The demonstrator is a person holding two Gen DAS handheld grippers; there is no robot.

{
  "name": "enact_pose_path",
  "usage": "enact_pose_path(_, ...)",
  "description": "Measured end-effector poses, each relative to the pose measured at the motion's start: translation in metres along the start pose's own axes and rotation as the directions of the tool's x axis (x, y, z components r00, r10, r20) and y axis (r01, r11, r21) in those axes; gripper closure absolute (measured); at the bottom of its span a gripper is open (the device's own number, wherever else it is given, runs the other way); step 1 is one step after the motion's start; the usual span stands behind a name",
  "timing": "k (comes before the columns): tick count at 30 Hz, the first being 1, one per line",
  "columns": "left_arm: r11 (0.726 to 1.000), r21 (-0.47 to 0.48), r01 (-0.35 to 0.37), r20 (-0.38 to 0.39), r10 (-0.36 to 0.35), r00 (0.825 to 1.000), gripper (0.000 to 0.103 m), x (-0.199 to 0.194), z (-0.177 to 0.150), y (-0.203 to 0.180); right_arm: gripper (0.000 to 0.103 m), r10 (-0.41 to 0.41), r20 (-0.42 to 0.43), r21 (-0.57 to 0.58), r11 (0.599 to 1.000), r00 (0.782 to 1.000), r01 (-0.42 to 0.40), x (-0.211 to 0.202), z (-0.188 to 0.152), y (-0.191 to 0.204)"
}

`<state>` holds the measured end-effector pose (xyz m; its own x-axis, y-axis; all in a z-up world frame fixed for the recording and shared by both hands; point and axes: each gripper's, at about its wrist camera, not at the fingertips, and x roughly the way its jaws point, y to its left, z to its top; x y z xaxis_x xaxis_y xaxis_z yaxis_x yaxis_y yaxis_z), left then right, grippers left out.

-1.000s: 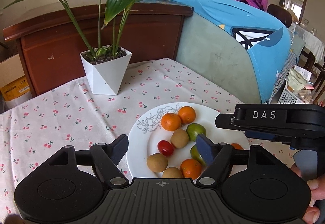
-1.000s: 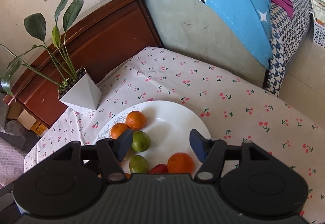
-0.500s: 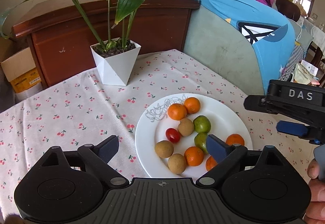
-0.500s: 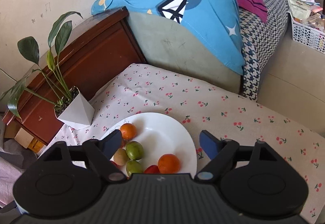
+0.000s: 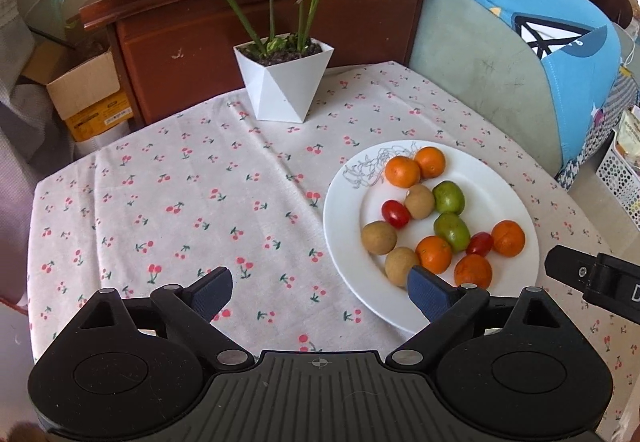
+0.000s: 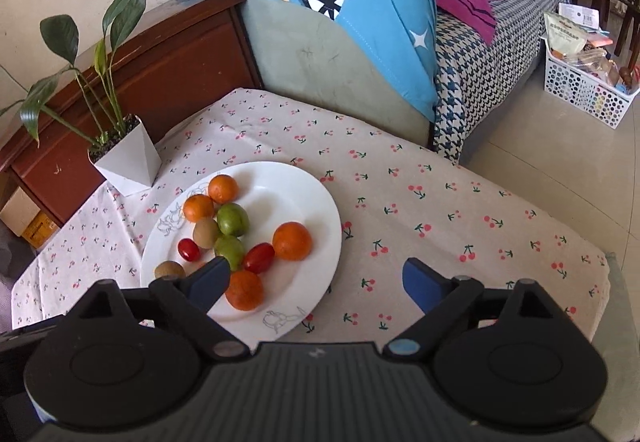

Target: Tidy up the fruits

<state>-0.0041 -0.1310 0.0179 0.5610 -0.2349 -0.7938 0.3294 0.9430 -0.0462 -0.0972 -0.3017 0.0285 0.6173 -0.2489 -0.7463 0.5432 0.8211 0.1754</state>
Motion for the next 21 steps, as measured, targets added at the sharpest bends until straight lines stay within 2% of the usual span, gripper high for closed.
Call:
enact_pose_path(11, 0.994, -0.077, -0.078, -0.047, 0.075, 0.996, 0.007, 0.002, -0.016, 0.015, 0.009, -0.057, -0.048, -0.067, 0.996, 0.997, 0.054, 0.008, -0.026, 0.014)
enact_pose_path(21, 0.993, -0.062, -0.102, -0.029, 0.101, 0.994, 0.007, 0.002, -0.016, 0.011, 0.008, -0.092, -0.063, -0.107, 0.991, 0.994, 0.085, 0.017, -0.031, 0.024)
